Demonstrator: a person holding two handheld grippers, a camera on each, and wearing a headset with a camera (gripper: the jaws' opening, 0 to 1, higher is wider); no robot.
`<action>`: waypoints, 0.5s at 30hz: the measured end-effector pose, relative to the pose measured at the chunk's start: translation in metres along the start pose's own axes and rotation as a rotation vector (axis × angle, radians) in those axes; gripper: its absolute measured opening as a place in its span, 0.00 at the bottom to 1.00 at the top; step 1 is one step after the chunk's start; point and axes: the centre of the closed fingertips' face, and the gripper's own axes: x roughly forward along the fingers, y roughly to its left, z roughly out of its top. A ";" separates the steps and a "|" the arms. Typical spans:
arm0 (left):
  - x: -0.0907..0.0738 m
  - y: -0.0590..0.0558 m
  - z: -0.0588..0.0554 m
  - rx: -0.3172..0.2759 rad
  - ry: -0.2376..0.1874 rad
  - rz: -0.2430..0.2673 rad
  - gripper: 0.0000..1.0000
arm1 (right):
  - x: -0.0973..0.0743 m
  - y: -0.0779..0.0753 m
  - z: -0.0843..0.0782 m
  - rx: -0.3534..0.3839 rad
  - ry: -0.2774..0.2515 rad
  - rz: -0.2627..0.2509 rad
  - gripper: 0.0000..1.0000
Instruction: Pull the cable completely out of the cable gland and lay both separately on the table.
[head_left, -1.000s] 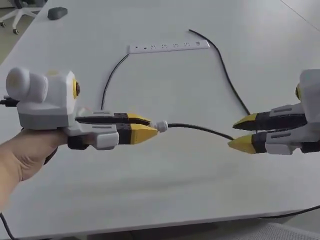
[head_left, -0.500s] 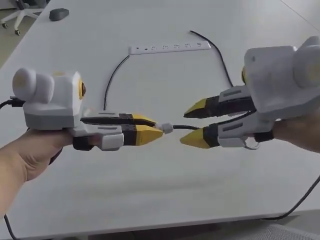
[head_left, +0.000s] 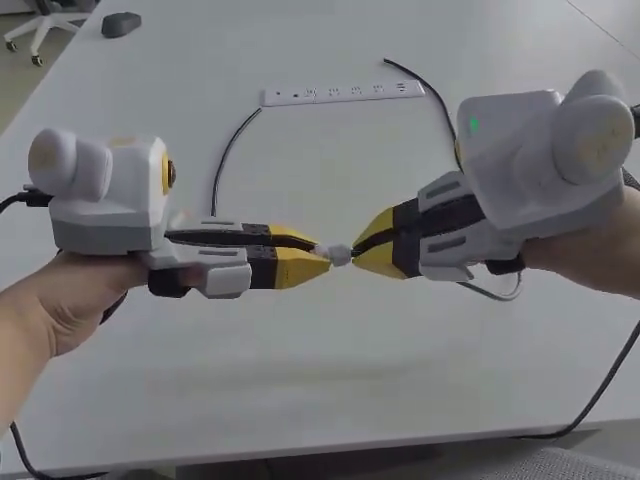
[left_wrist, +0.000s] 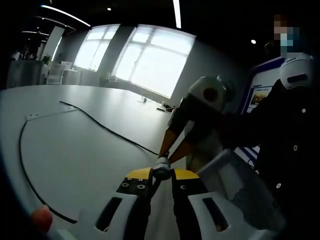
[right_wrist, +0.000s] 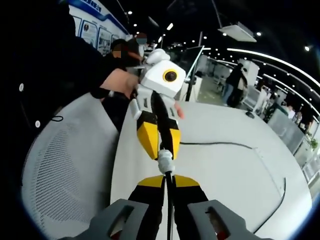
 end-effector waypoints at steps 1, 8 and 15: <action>0.000 0.000 0.000 0.000 0.000 0.000 0.15 | 0.000 0.000 -0.001 -0.001 0.003 0.001 0.00; 0.000 0.001 0.002 0.006 -0.007 0.004 0.15 | -0.001 -0.003 -0.003 0.016 0.008 -0.019 0.00; -0.005 0.002 0.002 0.002 -0.019 0.014 0.15 | -0.011 -0.007 -0.011 0.052 0.021 -0.048 0.00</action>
